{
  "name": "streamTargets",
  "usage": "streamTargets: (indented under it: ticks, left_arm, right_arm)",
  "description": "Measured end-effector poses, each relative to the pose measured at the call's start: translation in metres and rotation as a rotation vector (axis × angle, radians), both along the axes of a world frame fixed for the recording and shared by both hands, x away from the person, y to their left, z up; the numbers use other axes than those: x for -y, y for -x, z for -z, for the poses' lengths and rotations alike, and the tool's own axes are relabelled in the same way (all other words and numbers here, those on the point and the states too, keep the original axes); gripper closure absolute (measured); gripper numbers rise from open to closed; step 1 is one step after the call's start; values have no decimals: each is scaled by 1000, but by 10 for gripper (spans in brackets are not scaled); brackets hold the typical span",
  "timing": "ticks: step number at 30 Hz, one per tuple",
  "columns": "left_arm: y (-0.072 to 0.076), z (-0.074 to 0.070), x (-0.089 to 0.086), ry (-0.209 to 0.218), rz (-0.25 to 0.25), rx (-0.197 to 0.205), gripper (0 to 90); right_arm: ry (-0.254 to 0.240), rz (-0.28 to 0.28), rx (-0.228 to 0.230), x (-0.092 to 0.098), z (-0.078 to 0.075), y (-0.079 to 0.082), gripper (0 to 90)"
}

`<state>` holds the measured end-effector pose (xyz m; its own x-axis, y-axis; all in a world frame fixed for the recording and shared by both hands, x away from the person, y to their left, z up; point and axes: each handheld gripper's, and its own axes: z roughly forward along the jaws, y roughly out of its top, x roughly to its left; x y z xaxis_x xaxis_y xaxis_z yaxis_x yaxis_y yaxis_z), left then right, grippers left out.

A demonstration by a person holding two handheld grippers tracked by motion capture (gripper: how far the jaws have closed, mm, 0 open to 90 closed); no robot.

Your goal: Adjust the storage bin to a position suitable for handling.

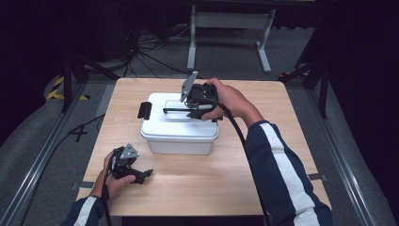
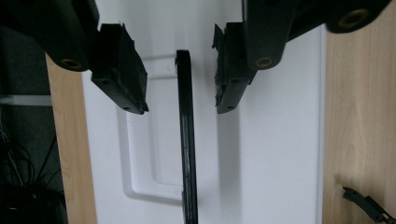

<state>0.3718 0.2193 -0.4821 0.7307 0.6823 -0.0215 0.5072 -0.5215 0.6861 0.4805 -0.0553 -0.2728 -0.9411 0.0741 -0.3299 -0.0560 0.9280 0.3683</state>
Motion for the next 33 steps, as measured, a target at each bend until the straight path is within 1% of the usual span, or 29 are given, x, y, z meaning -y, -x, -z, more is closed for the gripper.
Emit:
streamTargets:
  ticks: [1, 2, 5, 6, 7, 9, 10, 11, 12, 14, 15, 16, 21, 24, 27, 28, 33]
  left_arm:
    - [0, 0, 0, -3, 4, 2, 5]
    - [0, 0, 0, -2, 0, 0, 5]
    - [0, 0, -1, -4, 1, 2, 6]
    - [0, 0, -1, -5, 2, 2, 5]
    - [0, 0, 0, -3, 1, 1, 5]
    - [0, 0, 0, -4, 0, 1, 5]
    - [0, 0, 0, -4, 0, 1, 5]
    - [1, 0, 0, -2, -4, -1, 5]
    - [1, 0, 0, -2, -10, 1, 5]
    - [2, 0, 0, -2, -18, 4, 6]
    - [2, 0, 0, -5, -17, 2, 5]
    - [2, 0, -1, -5, -15, 3, 6]
    - [2, 0, -1, -4, -16, 3, 5]
    - [3, 0, -1, -4, -18, 0, 6]
    - [3, 0, -1, -4, -18, 0, 6]
    - [3, 0, -1, -5, -18, 0, 5]
    - [3, 0, -1, -4, -18, 0, 6]
  right_arm:
    - [-1, -10, -7, -1, 1, 0, 595]
    - [-1, -23, -5, -2, 2, -1, 605]
    - [16, -24, 0, -5, 4, -1, 658]
    - [26, -28, 5, -6, 6, -1, 690]
    - [39, -37, 24, -8, 7, -2, 735]
    - [44, -50, 24, -13, 9, -1, 806]
    - [44, -50, 24, -13, 9, -1, 806]
    - [42, -61, 34, -15, 9, -1, 826]
    - [59, -67, 50, -19, 9, 0, 832]
    - [53, -60, 61, -20, 8, -2, 843]
    - [47, -56, 59, -19, 8, -3, 844]
    - [45, -66, 57, -19, 8, -3, 844]
    - [22, -61, 64, -18, 7, -2, 847]
    - [25, -66, 70, -19, 5, -1, 847]
    - [19, -69, 73, -19, 2, -1, 847]
    - [19, -78, 75, -19, 1, -1, 847]
    - [0, -79, 77, -15, -4, 2, 847]
